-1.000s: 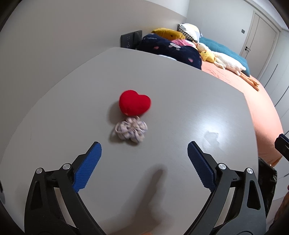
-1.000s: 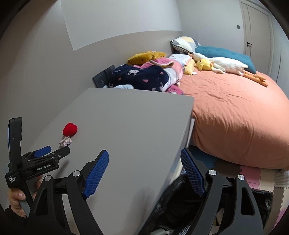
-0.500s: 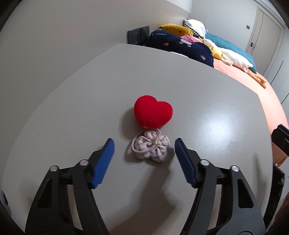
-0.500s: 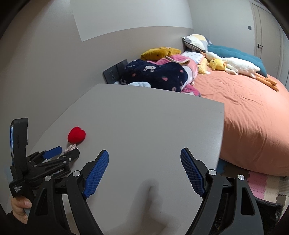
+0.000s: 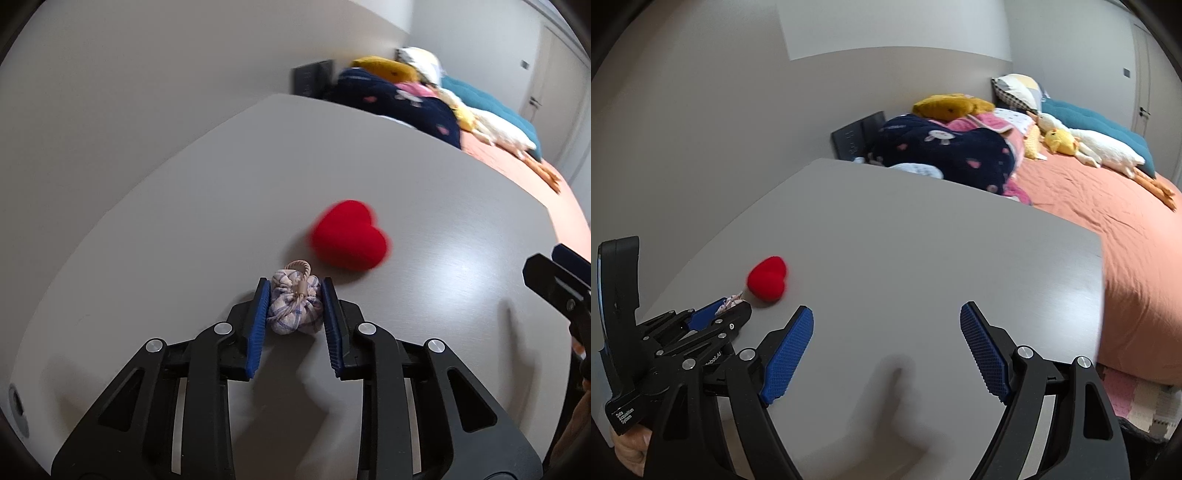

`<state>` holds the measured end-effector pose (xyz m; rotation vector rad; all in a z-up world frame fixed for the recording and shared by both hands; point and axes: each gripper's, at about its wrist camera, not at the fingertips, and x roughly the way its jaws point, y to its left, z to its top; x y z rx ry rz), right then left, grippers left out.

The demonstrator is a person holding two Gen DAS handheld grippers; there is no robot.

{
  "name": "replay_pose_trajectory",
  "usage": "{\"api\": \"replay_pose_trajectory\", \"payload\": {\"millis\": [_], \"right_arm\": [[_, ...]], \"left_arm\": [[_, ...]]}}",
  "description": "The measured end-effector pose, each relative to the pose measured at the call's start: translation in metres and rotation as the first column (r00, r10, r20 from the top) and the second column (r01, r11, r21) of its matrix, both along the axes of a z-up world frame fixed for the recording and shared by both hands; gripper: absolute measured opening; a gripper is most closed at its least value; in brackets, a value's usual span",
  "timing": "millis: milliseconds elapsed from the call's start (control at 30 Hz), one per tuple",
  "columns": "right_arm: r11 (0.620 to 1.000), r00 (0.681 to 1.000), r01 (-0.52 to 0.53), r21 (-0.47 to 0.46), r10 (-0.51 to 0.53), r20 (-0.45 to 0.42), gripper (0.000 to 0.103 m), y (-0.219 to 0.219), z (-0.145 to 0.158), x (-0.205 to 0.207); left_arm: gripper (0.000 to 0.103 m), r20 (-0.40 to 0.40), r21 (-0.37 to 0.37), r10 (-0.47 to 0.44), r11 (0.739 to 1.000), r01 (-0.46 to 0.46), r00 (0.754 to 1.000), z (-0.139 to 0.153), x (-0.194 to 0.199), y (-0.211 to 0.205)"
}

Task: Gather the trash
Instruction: 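Grasp the pink cloth pouch with the left tool while the right tool grasps the red heart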

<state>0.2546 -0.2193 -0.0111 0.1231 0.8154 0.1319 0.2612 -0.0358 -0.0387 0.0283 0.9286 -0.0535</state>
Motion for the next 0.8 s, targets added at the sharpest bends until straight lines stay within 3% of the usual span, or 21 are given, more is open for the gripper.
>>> {"api": "replay_pose_trajectory", "payload": {"millis": [233, 433, 633, 800], "right_arm": [[0.998, 0.998, -0.058, 0.017, 0.058, -0.027, 0.082, 0.031, -0.007, 0.015], [0.992, 0.991, -0.128, -0.001, 0.128, -0.042, 0.082, 0.068, -0.007, 0.034], [0.984, 0.982, -0.175, -0.047, 0.17, -0.087, 0.082, 0.1, -0.015, 0.05], [0.981, 0.976, -0.184, -0.057, 0.175, -0.133, 0.068, 0.116, -0.024, 0.064]], "left_arm": [[0.026, -0.004, -0.074, 0.116, 0.99, -0.116, 0.993, 0.007, 0.0, 0.047], [0.026, 0.033, -0.061, 0.222, 0.974, -0.22, 0.974, 0.017, -0.003, 0.08], [0.026, 0.036, -0.074, 0.273, 0.96, -0.269, 0.961, 0.021, -0.005, 0.103], [0.026, 0.033, -0.098, 0.28, 0.956, -0.276, 0.959, 0.023, -0.006, 0.108]]}}
